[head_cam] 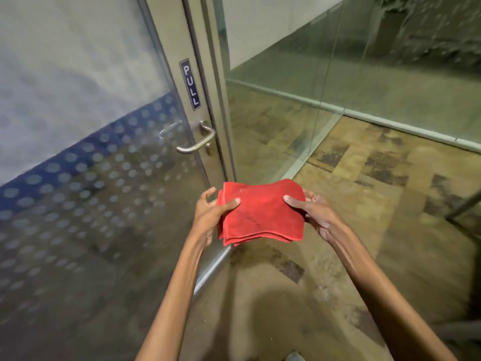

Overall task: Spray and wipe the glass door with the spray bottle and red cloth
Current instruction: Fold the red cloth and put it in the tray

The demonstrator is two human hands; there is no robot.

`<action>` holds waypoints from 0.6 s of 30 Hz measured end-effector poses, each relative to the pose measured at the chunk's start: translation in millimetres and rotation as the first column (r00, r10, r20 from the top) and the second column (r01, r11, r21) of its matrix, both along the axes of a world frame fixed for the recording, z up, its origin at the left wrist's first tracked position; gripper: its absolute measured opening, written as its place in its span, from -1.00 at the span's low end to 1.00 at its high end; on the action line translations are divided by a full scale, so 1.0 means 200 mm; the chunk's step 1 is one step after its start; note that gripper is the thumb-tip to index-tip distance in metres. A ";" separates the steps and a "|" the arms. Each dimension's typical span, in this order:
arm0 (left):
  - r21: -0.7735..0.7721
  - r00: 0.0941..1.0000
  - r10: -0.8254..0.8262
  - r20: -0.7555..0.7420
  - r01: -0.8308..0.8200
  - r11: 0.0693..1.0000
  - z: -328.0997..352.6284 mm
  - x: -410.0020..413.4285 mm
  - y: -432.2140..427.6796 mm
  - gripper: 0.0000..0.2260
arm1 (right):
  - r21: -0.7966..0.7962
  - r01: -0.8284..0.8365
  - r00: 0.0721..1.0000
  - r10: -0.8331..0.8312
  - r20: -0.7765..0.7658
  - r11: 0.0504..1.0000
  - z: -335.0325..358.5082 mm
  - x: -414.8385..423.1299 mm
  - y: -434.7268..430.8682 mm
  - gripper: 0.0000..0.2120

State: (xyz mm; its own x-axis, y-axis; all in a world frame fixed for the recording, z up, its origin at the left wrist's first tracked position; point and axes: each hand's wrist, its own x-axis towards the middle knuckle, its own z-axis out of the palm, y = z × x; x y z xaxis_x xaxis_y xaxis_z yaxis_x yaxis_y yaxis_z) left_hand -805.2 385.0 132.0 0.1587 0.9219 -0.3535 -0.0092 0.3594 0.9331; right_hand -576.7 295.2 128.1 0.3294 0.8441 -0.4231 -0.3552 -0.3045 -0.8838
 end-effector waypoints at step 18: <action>0.407 0.742 -0.601 -0.296 0.668 0.623 0.02 1.43 -0.17 -0.15 | 0.042 0.483 0.794 -0.457 0.400 0.875 -0.06 1.03 -0.69 -0.38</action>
